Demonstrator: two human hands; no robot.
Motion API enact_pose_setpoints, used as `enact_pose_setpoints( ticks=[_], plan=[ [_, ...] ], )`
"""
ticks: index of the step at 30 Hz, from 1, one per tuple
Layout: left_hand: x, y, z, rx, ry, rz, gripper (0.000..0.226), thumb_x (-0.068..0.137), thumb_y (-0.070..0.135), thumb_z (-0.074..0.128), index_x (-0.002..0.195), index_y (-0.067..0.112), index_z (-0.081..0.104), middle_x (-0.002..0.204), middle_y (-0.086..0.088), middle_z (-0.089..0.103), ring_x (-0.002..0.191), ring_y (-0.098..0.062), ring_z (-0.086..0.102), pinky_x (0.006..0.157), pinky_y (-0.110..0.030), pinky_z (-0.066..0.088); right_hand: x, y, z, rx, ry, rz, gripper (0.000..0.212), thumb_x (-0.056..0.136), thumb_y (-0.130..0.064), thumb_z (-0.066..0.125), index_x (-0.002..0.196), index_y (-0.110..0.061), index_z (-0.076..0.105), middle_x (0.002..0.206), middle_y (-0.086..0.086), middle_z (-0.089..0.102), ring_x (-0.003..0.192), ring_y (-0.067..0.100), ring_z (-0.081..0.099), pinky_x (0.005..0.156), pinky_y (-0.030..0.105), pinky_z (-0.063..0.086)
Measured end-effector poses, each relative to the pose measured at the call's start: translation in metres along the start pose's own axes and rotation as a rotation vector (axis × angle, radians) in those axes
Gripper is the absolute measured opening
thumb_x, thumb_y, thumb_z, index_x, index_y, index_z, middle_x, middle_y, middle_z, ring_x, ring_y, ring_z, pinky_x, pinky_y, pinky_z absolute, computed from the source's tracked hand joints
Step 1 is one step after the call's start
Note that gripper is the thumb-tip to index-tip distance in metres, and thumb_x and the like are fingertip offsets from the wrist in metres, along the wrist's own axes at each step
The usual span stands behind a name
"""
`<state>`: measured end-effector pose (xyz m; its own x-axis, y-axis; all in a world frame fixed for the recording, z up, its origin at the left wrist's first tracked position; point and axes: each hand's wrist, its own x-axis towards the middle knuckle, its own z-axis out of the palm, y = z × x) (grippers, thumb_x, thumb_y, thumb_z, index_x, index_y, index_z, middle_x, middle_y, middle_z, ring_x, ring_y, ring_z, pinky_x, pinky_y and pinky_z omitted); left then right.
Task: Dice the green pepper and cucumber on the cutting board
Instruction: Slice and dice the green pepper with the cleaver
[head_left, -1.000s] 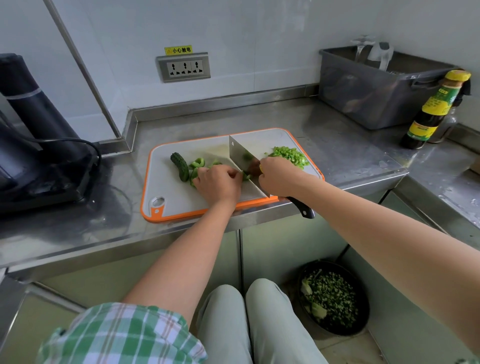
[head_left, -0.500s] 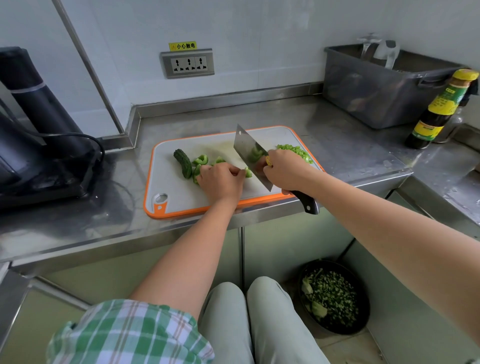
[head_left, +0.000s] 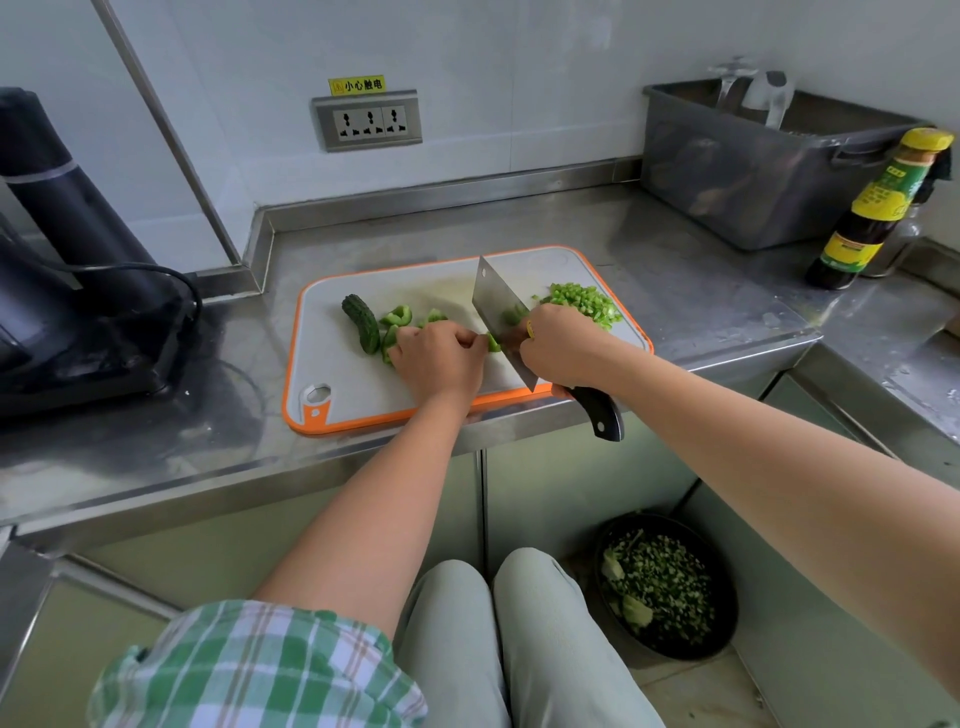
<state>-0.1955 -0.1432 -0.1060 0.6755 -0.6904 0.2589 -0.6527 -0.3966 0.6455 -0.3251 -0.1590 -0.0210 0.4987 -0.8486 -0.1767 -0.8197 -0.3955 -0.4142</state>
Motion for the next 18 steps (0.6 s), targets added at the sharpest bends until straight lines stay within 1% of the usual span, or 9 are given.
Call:
enact_pose_setpoints(
  ticks=[4, 6, 8, 10, 11, 13, 14, 16, 18],
  plan=[
    [0.000, 0.000, 0.000, -0.004, -0.006, 0.006, 0.012, 0.080, 0.040, 0.068, 0.080, 0.031, 0.076, 0.085, 0.002, 0.070, 0.103, -0.030, 0.048, 0.080, -0.033, 0.029, 0.004, 0.001, 0.005, -0.035, 0.002, -0.008, 0.010, 0.089, -0.002, 0.040, 0.084, -0.001, 0.048, 0.065, 0.009, 0.046, 0.049, 0.023, 0.049, 0.041, 0.025, 0.036],
    [0.000, 0.000, 0.000, -0.004, -0.006, 0.006, 0.012, 0.080, 0.041, 0.069, 0.079, 0.031, 0.076, 0.085, 0.002, 0.070, 0.103, -0.030, 0.048, 0.081, -0.033, 0.030, 0.007, -0.001, 0.008, -0.076, 0.020, -0.004, 0.018, 0.089, -0.003, 0.041, 0.071, -0.005, 0.040, 0.064, 0.007, 0.042, 0.056, 0.025, 0.048, 0.042, 0.024, 0.031],
    [0.001, 0.000, 0.000, -0.010, -0.006, 0.001, 0.013, 0.080, 0.042, 0.069, 0.081, 0.031, 0.076, 0.087, 0.003, 0.070, 0.104, -0.030, 0.048, 0.083, -0.034, 0.031, 0.009, -0.003, 0.009, -0.070, 0.038, 0.003, 0.025, 0.090, -0.002, 0.040, 0.067, -0.009, 0.035, 0.064, 0.007, 0.044, 0.053, 0.024, 0.049, 0.041, 0.023, 0.031],
    [0.001, 0.000, 0.000, -0.010, -0.007, -0.005, 0.014, 0.080, 0.042, 0.069, 0.083, 0.031, 0.076, 0.089, 0.002, 0.071, 0.105, -0.029, 0.048, 0.085, -0.034, 0.032, 0.012, -0.004, 0.010, -0.029, 0.056, 0.009, 0.022, 0.091, -0.001, 0.039, 0.070, -0.008, 0.037, 0.065, 0.008, 0.047, 0.046, 0.022, 0.052, 0.040, 0.024, 0.037],
    [0.001, 0.000, 0.000, -0.006, -0.009, -0.006, 0.015, 0.079, 0.042, 0.069, 0.084, 0.031, 0.076, 0.089, 0.001, 0.071, 0.105, -0.029, 0.048, 0.085, -0.034, 0.033, 0.013, -0.004, 0.011, -0.006, 0.072, 0.008, 0.017, 0.090, -0.001, 0.039, 0.075, -0.006, 0.040, 0.068, 0.009, 0.048, 0.047, 0.023, 0.054, 0.042, 0.026, 0.043],
    [0.001, 0.000, -0.001, -0.006, -0.010, -0.005, 0.016, 0.079, 0.043, 0.069, 0.084, 0.030, 0.076, 0.089, 0.001, 0.071, 0.106, -0.029, 0.049, 0.086, -0.034, 0.034, 0.014, -0.005, 0.010, 0.036, 0.103, 0.019, 0.004, 0.090, -0.001, 0.040, 0.088, -0.004, 0.042, 0.077, 0.011, 0.050, 0.057, 0.028, 0.057, 0.053, 0.034, 0.051],
    [0.001, 0.000, -0.001, -0.011, -0.009, -0.003, 0.015, 0.080, 0.043, 0.069, 0.083, 0.030, 0.076, 0.089, 0.001, 0.071, 0.106, -0.029, 0.049, 0.086, -0.034, 0.034, 0.013, -0.005, 0.009, 0.053, 0.114, 0.028, 0.004, 0.090, 0.000, 0.040, 0.092, -0.003, 0.042, 0.077, 0.011, 0.050, 0.057, 0.028, 0.057, 0.053, 0.035, 0.052],
    [0.000, 0.000, -0.002, -0.021, -0.009, -0.002, 0.014, 0.081, 0.041, 0.069, 0.082, 0.029, 0.076, 0.088, 0.002, 0.071, 0.107, -0.029, 0.049, 0.086, -0.034, 0.033, 0.011, -0.004, 0.002, 0.080, 0.110, 0.032, 0.006, 0.090, 0.001, 0.038, 0.093, -0.003, 0.042, 0.071, 0.009, 0.049, 0.047, 0.023, 0.055, 0.043, 0.029, 0.046],
    [0.000, 0.000, -0.001, -0.023, -0.007, -0.004, 0.013, 0.081, 0.038, 0.068, 0.081, 0.028, 0.076, 0.088, 0.001, 0.071, 0.107, -0.029, 0.049, 0.087, -0.034, 0.033, 0.005, -0.004, -0.006, 0.074, 0.088, 0.023, 0.007, 0.090, 0.001, 0.037, 0.093, -0.002, 0.043, 0.068, 0.009, 0.048, 0.042, 0.021, 0.053, 0.038, 0.025, 0.040]
  ],
)
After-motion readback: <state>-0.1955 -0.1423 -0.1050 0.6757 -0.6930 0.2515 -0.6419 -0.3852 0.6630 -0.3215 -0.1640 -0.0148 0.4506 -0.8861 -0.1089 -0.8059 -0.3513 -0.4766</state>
